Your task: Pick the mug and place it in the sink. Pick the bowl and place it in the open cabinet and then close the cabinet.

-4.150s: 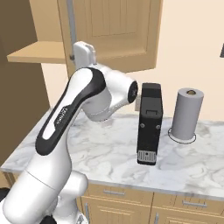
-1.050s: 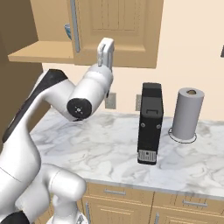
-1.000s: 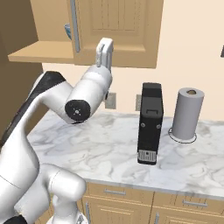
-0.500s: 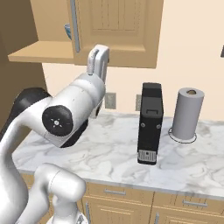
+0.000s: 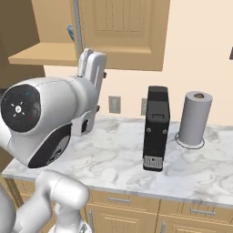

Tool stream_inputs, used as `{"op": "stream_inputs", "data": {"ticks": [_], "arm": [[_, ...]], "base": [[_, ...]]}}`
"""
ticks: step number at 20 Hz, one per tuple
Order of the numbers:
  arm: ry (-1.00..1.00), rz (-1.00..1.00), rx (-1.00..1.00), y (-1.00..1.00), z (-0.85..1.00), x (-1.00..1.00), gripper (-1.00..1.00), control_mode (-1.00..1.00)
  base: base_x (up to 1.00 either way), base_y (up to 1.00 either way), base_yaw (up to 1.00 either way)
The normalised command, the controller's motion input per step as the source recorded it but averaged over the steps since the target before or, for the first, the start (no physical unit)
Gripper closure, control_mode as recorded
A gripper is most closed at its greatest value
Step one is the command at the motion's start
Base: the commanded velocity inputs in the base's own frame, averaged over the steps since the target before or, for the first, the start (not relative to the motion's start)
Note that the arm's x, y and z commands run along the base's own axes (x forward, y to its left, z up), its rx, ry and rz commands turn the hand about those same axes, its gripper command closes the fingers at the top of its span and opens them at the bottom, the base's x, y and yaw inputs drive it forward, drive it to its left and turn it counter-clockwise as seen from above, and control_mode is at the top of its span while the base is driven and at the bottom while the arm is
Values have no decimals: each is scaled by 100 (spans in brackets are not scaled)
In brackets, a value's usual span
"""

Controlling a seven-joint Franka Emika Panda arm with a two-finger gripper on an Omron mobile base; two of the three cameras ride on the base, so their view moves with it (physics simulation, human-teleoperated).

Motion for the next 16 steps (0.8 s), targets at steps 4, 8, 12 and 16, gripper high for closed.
{"op": "stream_inputs", "data": {"ticks": [4,8,12,16], "arm": [[11,0,0,14,-1,-81,-100,-100],[0,1,0,71,-5,-64,-100,-100],[0,1,-2,96,-13,-45,-100,-100],[-2,0,-15,100,-31,1,-100,-100]], "base": [[0,0,0],[0,0,0],[0,0,0],[0,0,0]]}}
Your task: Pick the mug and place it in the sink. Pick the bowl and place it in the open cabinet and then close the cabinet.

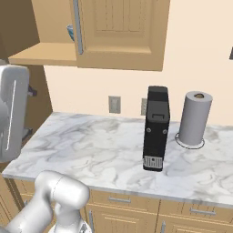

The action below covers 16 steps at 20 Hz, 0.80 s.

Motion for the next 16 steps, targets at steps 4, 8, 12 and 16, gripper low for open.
{"op": "stream_inputs", "data": {"ticks": [4,8,12,16], "arm": [[-12,1,-19,100,-1,5,-100,-100],[-4,4,-18,100,6,0,-100,-100],[-1,5,-14,99,5,0,-100,-100],[0,7,-11,92,0,0,-100,-100]], "base": [[0,0,0],[0,0,0],[0,0,0],[0,0,0]]}}
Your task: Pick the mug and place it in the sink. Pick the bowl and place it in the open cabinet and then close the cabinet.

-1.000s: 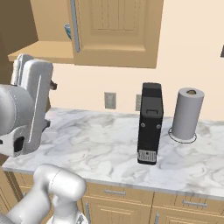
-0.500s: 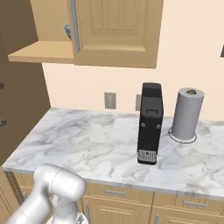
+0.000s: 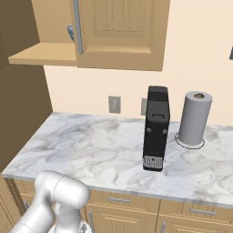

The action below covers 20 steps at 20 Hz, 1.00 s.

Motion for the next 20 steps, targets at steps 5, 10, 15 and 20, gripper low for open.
{"op": "stream_inputs", "data": {"ticks": [5,10,15,20], "arm": [[0,10,-4,82,0,0,-100,-100],[-1,11,-4,86,0,-1,-100,-100],[-6,6,-4,64,0,-27,-100,-100],[-2,4,-1,59,0,-27,-100,-100]], "base": [[0,0,0],[0,0,0],[0,0,0],[0,0,0]]}}
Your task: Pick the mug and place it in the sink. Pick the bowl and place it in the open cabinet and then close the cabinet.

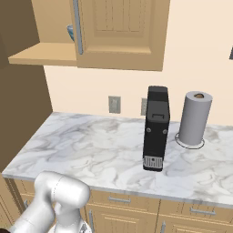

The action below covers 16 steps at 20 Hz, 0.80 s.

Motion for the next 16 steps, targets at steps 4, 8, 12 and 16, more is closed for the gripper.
{"op": "stream_inputs", "data": {"ticks": [4,8,12,16], "arm": [[0,6,-1,55,0,0,-100,-100],[0,3,0,47,0,19,-100,-100],[0,0,0,33,0,24,-100,-100],[0,0,0,2,0,41,-100,-100]], "base": [[0,0,0],[0,0,0],[0,0,0],[0,0,0]]}}
